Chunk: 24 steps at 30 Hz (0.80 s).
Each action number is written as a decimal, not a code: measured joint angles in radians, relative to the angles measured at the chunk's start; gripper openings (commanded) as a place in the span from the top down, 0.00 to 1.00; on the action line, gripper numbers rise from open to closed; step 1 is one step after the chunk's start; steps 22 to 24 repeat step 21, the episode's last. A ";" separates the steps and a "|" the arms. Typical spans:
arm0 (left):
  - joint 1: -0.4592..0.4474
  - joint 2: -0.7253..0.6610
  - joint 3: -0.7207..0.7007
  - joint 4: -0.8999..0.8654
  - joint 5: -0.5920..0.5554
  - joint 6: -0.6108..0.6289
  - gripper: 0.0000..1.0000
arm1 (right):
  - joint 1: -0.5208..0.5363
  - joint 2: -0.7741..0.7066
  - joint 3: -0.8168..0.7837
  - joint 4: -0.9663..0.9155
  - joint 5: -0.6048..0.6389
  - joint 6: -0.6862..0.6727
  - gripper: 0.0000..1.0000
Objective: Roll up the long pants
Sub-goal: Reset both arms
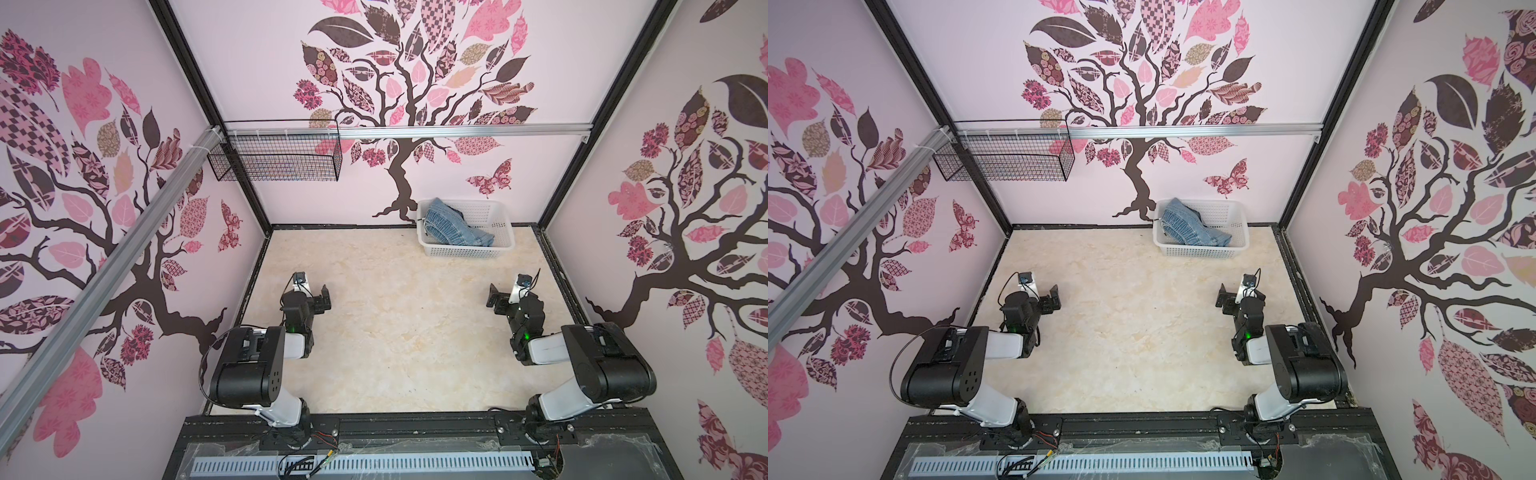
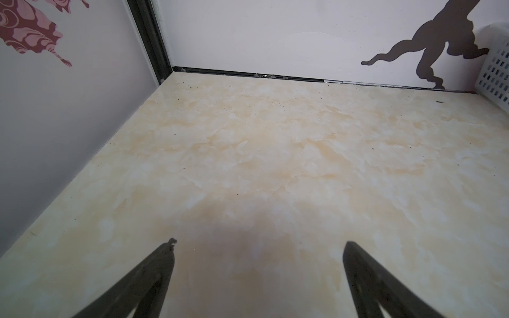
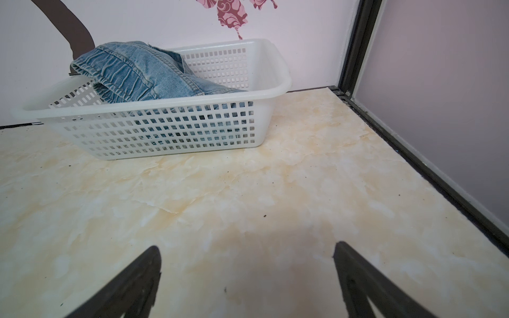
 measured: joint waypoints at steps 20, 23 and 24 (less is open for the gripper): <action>0.000 0.000 0.000 0.000 0.000 0.000 0.02 | 0.000 0.000 0.002 -0.013 0.010 -0.006 0.01; 0.000 0.000 0.000 0.000 0.000 0.000 0.02 | 0.000 0.000 0.002 -0.013 0.010 -0.006 0.01; 0.000 0.000 0.000 0.000 0.000 0.000 0.02 | 0.000 0.000 0.002 -0.013 0.010 -0.006 0.01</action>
